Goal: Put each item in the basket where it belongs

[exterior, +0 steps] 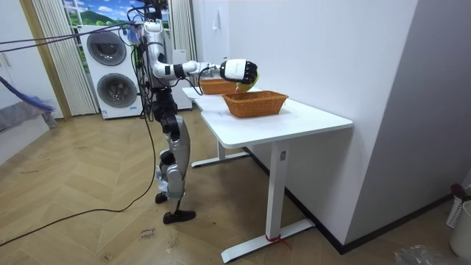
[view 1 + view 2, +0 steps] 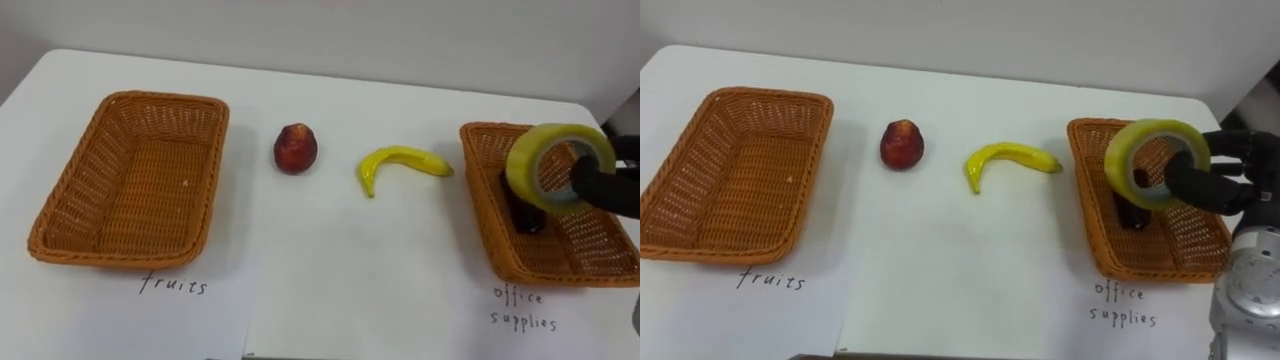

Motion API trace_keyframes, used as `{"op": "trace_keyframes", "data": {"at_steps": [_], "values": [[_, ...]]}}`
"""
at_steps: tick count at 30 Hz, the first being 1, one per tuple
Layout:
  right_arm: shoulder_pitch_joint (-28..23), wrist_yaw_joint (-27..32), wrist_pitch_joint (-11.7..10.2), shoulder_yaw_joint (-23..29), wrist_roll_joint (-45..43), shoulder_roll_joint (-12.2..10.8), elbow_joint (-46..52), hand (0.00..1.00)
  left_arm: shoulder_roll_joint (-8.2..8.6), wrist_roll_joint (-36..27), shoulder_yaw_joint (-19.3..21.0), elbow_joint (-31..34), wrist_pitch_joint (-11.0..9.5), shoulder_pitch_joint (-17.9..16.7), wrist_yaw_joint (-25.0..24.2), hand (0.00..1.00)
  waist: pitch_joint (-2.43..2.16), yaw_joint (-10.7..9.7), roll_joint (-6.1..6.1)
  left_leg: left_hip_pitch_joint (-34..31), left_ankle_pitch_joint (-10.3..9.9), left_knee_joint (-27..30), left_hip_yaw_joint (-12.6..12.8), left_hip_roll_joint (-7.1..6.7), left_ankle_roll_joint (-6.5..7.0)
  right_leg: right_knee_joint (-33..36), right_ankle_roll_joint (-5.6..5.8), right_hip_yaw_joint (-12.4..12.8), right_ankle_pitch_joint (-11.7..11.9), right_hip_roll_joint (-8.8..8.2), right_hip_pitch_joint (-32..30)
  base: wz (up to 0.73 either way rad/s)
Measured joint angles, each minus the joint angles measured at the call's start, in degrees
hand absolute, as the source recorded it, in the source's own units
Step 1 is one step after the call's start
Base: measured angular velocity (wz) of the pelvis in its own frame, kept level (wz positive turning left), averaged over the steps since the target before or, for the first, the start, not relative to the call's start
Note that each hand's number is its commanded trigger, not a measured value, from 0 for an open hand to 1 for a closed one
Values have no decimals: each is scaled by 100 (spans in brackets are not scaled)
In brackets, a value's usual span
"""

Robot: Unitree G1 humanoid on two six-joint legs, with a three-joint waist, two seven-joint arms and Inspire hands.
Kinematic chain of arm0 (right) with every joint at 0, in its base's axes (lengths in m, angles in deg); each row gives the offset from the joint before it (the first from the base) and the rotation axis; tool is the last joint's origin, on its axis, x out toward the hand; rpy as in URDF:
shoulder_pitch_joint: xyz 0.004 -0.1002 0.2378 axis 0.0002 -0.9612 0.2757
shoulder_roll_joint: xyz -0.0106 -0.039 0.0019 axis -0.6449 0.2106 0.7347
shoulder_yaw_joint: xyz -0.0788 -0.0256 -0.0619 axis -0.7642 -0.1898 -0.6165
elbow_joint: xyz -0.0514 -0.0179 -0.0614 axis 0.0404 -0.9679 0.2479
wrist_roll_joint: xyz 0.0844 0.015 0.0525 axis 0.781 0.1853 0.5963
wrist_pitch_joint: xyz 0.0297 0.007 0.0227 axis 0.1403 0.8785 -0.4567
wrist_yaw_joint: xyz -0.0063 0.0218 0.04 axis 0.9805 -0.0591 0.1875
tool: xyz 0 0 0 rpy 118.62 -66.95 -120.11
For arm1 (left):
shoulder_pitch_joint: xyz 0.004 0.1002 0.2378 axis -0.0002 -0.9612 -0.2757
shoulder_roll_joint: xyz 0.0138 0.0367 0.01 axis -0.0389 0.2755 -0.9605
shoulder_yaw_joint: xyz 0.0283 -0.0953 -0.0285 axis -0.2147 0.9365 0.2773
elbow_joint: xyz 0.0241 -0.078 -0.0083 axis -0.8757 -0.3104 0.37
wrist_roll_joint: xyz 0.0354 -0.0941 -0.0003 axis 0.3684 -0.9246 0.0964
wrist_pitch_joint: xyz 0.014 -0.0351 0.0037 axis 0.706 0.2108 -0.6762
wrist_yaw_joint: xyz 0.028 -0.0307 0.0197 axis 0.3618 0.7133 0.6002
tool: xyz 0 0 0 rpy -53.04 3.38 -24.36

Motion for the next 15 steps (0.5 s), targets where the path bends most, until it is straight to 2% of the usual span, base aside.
{"op": "trace_keyframes", "data": {"at_steps": [8, 9, 10, 12, 13, 14, 15], "values": [[-99, 76, 1, 0, -29, 30, -330, 100, 2, -49, -2, 0, 0, -1, 12, 0, 11, 1, 11, 2, 0, -2, 14, 2, 0, 1, 0, 4, 0, 2, -2, 0], [-110, 76, 1, 0, -29, 30, -330, 98, 2, -48, -1, 1, 0, -1, 13, 0, 12, 0, 12, 5, 0, -3, 14, 2, -1, 1, 0, 5, 0, 3, -1, 0], [-110, 76, 1, 0, -31, 30, -330, 74, 2, -48, -1, 2, 0, -1, 13, 0, 12, -2, 12, 7, 0, -3, 14, 2, 0, 1, 0, 8, 0, 3, -1, 0], [-110, 76, 1, 0, -36, 30, -330, 51, 1, -47, -1, 7, 0, -1, 13, 0, 13, -6, 10, 24, 0, -8, 23, 2, 0, 1, 0, 18, 0, 5, 5, 0], [-110, 76, 1, 0, -37, 30, -330, 12, 1, -47, -1, 6, 0, -1, 13, 0, 13, -3, 9, 32, 0, -13, 29, 2, 0, 1, 0, 26, 0, 6, 7, -5], [-110, 76, 1, 0, -37, 30, -330, 0, 1, -47, -1, 6, 0, -2, 13, 0, 13, 5, 9, 45, 0, -20, 46, 3, 0, 1, 0, 47, 0, 10, 8, -6], [-110, 76, 0, 0, -37, 30, -330, 0, 1, -47, -1, 6, 0, -2, 13, 0, 13, 6, 9, 52, 0, -25, 57, 4, 0, 2, 0, 55, 0, 11, 9, -8]]}}
